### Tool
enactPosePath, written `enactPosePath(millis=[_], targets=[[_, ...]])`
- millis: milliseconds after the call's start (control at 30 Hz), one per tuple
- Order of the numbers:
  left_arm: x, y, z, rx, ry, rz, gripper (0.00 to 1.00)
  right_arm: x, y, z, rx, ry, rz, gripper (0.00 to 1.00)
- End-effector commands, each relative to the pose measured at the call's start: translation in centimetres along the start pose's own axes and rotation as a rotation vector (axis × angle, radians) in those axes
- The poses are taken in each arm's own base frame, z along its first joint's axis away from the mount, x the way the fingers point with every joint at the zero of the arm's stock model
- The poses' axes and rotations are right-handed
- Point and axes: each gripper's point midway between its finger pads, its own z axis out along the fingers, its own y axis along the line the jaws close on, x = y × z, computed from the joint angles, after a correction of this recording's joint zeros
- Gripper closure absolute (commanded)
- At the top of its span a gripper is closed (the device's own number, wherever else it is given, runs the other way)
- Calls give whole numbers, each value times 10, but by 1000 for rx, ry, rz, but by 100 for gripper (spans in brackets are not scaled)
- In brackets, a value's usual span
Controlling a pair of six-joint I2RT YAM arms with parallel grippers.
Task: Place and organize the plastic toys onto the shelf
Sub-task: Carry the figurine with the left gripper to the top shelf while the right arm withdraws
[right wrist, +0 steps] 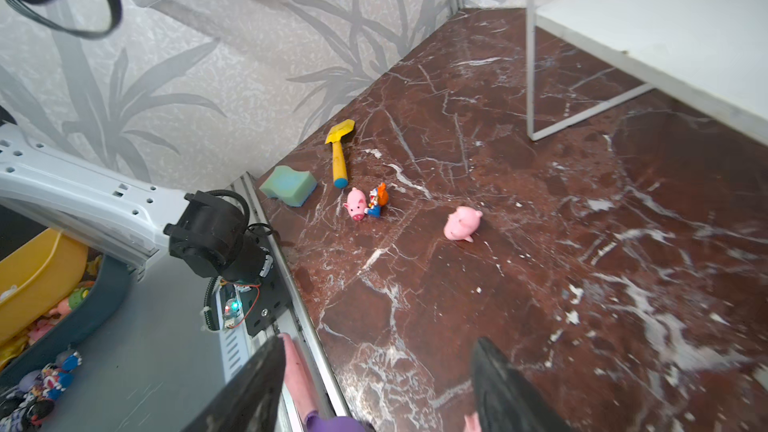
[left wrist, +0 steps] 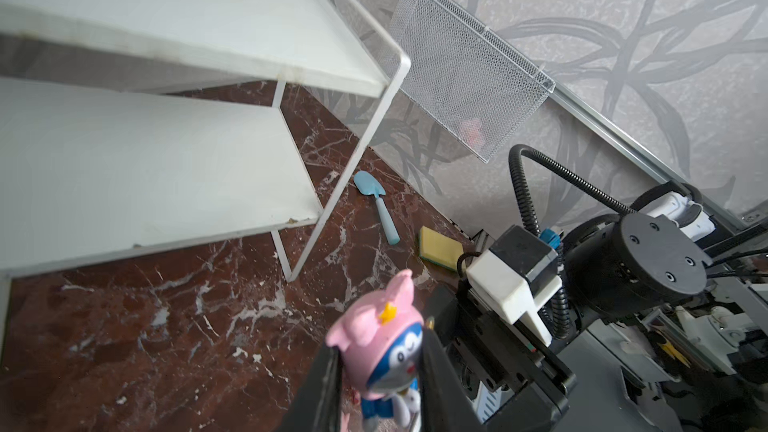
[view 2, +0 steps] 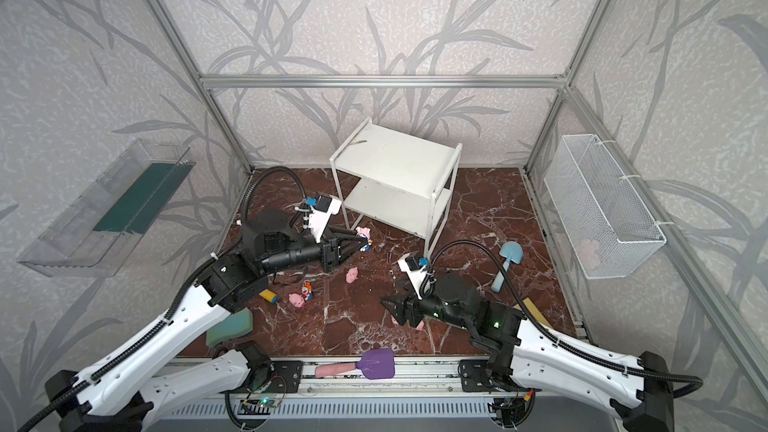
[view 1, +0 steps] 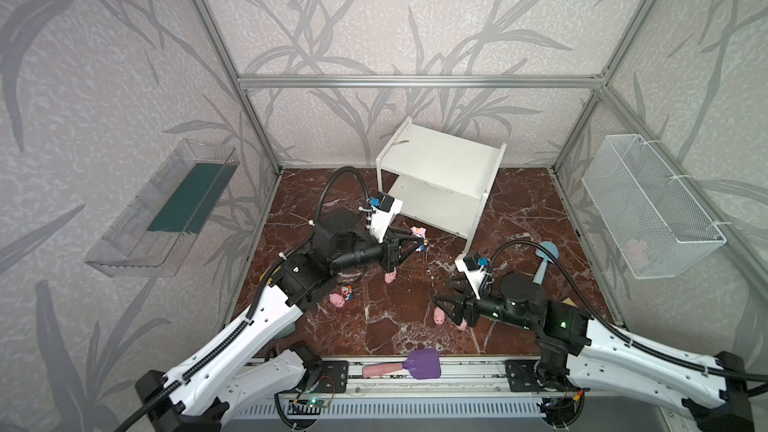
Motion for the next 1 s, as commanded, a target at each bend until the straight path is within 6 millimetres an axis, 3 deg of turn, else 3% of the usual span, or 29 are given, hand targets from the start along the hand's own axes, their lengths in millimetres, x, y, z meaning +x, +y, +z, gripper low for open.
enactPosePath(millis=[0, 167, 233, 400, 633, 967], targets=[[-29, -6, 3, -10, -23, 117, 80, 21, -34, -28, 172, 69, -48, 22], [-67, -11, 24, -5, -49, 187, 82, 21, -54, -68, 286, 47, -63, 13], [-78, -15, 35, 14, -64, 230, 82, 19, -59, -82, 317, 33, -68, 1], [-97, -12, 64, -6, -86, 309, 85, 10, -63, -107, 342, -31, -73, 1], [-107, -7, 102, -2, -99, 401, 86, -16, -56, -136, 347, -100, -87, 1], [-102, 6, 139, 18, -115, 480, 87, -47, -43, -170, 340, -155, -150, 1]])
